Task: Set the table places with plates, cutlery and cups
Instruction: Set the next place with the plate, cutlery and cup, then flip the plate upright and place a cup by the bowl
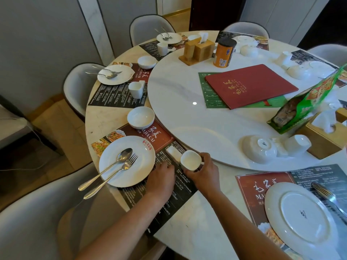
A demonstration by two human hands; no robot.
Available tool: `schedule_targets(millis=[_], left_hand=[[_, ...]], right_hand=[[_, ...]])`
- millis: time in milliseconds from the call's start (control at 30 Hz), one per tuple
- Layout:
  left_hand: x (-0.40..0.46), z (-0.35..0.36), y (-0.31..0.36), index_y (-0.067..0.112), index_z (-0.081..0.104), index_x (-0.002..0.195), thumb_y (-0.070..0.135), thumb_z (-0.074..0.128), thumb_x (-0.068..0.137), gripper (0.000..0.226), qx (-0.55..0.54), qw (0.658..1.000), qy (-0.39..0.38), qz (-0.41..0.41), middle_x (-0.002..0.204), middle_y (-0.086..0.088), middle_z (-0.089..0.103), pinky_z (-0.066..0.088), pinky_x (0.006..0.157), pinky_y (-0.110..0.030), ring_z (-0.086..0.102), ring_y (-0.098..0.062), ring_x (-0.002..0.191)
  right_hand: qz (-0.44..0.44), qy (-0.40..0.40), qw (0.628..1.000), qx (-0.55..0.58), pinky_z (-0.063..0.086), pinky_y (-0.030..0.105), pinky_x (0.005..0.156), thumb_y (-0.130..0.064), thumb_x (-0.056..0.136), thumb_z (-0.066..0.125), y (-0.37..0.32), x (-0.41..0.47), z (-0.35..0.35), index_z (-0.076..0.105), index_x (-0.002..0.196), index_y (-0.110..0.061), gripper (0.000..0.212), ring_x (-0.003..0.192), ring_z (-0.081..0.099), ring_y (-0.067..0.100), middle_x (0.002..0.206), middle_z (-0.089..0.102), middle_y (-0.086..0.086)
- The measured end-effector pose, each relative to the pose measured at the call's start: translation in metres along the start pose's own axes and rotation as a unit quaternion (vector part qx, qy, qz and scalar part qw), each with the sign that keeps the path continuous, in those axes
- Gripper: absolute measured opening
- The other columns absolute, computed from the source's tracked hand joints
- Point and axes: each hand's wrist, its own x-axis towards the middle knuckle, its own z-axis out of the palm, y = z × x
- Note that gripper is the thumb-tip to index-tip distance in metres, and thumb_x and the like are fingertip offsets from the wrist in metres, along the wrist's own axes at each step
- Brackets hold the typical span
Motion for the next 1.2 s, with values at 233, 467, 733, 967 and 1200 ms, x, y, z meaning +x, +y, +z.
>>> schedule_targets(millis=[233,467,733,967,1200], left_hand=[[-0.004,0.002,0.003,0.014,0.063,0.12,0.026,0.056,0.102,0.022,0.003,1.0,0.001,-0.008,0.121,-0.004,0.059,0.051,0.079,-0.03,0.056,-0.02,0.106],[-0.043,0.0,0.037,0.024,0.063,0.128,0.042,0.047,0.102,0.035,-0.061,0.997,0.036,0.018,0.132,0.006,0.058,0.047,0.096,-0.03,0.052,-0.014,0.12],[-0.046,0.002,0.111,0.023,0.021,0.159,0.049,0.041,0.103,0.065,-0.01,0.991,0.005,0.133,0.164,-0.011,0.023,0.012,0.124,-0.043,0.016,-0.031,0.152],[-0.018,-0.013,0.174,0.027,-0.001,0.162,0.054,0.037,0.103,0.075,0.017,0.986,-0.037,0.163,0.169,-0.012,0.002,0.005,0.126,-0.048,-0.003,-0.032,0.155],[0.032,-0.019,0.223,0.026,-0.001,0.161,0.055,0.052,0.098,0.088,0.065,0.973,-0.038,0.217,0.168,-0.015,0.0,0.009,0.126,-0.051,-0.002,-0.035,0.155]], right_hand=[[-0.022,-0.036,0.999,-0.005,0.053,0.036,0.094,-0.045,0.063,0.091,0.0,-0.003,-0.006,0.036,0.145,-0.027,0.1,0.12,0.058,0.018,0.136,0.056,-0.003],[-0.072,0.034,0.991,-0.105,0.049,0.037,0.097,-0.07,0.084,0.058,0.022,-0.03,-0.045,0.031,0.153,-0.027,0.086,0.134,0.048,0.019,0.149,0.045,-0.001],[-0.043,0.088,0.966,-0.24,0.028,0.045,0.12,-0.057,0.099,0.032,0.079,-0.054,-0.096,0.031,0.154,-0.026,0.063,0.149,0.025,0.024,0.159,0.035,0.002],[0.026,0.11,0.964,-0.239,0.035,0.046,0.116,-0.05,0.099,0.043,0.118,-0.075,-0.154,0.033,0.153,-0.027,0.06,0.149,0.025,0.027,0.161,0.033,0.003],[0.065,0.095,0.961,-0.251,0.041,0.048,0.111,-0.052,0.099,0.044,0.139,-0.057,-0.184,0.034,0.152,-0.027,0.06,0.15,0.023,0.026,0.162,0.029,0.001]])
